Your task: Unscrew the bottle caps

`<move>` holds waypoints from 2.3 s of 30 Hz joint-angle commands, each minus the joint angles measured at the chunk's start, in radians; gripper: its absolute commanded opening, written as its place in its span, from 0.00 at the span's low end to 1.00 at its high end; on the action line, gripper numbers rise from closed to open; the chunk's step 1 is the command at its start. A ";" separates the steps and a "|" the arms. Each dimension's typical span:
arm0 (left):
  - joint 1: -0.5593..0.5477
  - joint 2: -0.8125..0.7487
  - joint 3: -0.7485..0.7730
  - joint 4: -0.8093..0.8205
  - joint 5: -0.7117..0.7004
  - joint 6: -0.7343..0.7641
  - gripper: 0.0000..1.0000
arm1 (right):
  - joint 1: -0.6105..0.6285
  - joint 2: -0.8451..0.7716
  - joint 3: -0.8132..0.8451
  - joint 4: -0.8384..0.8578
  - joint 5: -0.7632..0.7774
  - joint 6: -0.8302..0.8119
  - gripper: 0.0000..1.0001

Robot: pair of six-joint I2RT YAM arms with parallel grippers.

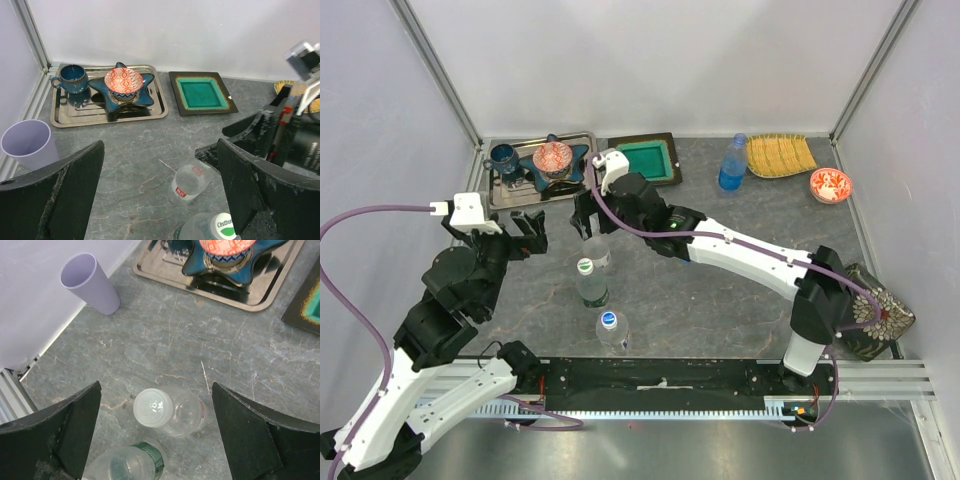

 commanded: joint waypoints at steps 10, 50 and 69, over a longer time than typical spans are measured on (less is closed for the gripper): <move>0.002 -0.016 -0.021 0.009 -0.018 -0.039 1.00 | 0.017 0.095 0.052 -0.007 0.018 0.012 0.95; 0.056 0.338 0.213 0.315 0.207 0.067 1.00 | -0.232 -0.429 0.015 -0.319 0.232 0.044 0.00; 0.357 0.725 0.235 0.945 1.898 -0.533 1.00 | -0.290 -0.568 0.043 -0.353 -0.327 0.107 0.00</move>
